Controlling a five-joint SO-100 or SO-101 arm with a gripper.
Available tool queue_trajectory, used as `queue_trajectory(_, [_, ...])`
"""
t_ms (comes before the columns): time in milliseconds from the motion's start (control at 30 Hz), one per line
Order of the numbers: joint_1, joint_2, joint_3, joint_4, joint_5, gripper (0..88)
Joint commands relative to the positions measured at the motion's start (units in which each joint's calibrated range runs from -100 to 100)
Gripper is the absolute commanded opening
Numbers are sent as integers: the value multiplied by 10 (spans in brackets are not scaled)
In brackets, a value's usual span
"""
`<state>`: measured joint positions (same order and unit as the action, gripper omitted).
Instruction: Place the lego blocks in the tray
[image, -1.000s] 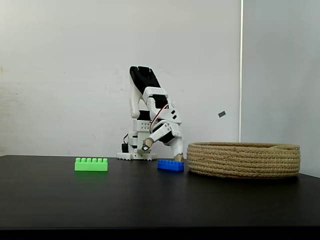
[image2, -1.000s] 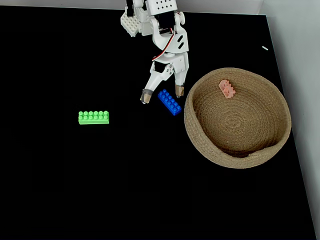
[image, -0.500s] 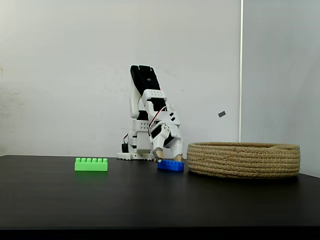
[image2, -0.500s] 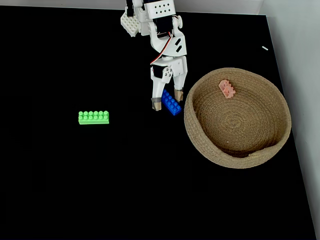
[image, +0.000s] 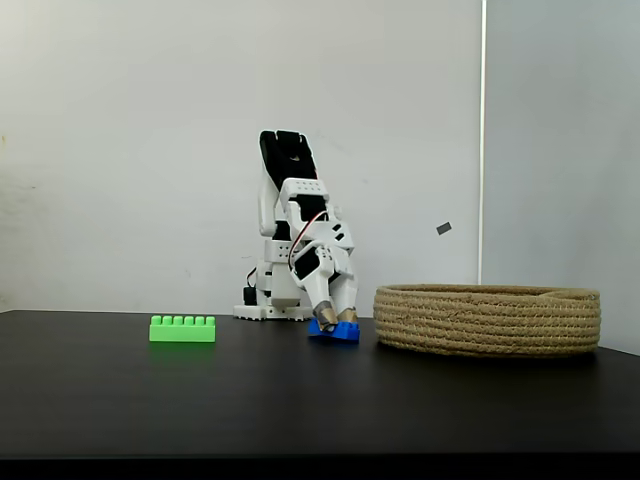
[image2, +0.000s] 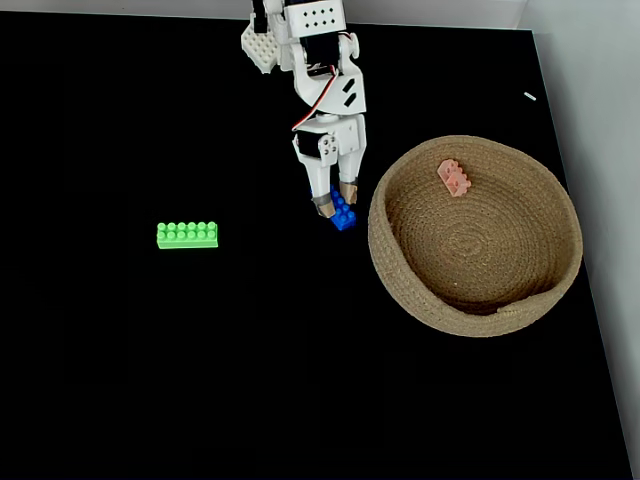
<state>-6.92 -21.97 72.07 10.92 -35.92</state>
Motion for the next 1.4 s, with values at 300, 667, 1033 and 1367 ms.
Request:
queue_trajectory(300, [150, -139, -66, 186, 96, 4])
queue_trajectory(667, [2, -157, -294, 353, 48, 4])
queue_trajectory(1033, [-131, -147, -308, 189, 65, 6])
queue_trajectory(1367, [-174, -118, -238, 38, 51, 324])
